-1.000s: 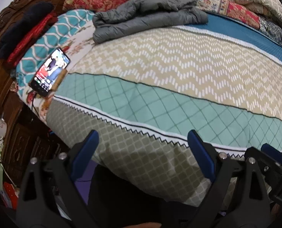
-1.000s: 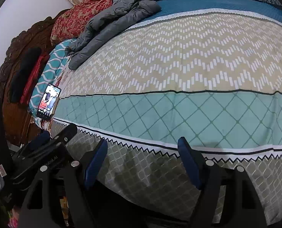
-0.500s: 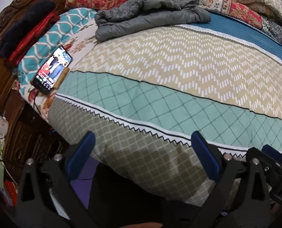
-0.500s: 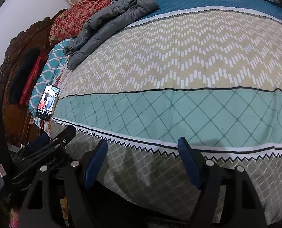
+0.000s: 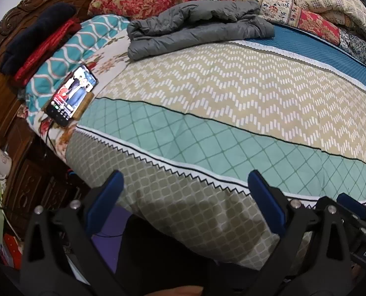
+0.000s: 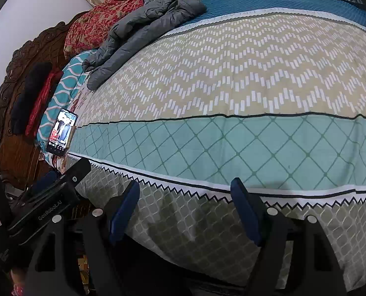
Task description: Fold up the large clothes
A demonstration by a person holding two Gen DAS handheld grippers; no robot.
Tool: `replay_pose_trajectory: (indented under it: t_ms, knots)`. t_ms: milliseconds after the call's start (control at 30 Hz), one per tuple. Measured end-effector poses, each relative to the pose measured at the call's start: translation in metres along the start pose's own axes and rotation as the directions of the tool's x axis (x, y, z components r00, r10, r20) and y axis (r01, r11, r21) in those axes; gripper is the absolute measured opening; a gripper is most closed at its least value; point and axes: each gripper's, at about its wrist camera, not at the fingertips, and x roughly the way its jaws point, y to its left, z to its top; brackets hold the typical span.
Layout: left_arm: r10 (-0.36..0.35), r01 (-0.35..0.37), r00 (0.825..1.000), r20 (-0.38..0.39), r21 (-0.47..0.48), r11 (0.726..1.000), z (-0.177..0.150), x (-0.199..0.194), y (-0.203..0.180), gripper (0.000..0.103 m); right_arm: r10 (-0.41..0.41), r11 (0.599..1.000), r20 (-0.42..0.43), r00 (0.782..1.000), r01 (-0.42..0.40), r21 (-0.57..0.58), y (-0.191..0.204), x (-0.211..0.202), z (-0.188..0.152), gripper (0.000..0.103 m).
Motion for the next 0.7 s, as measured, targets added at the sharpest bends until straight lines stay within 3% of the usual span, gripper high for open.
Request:
replay_pose_trajectory:
  t_ms: [700]
  knots:
    - [0.016, -0.016, 1.0, -0.021, 0.005, 1.0, -0.0017, 0.0064, 0.0027, 0.097, -0.005, 1.0, -0.006, 1.0, 0.005, -0.002, -0.0027, 0.0019, 0.0009, 0.085]
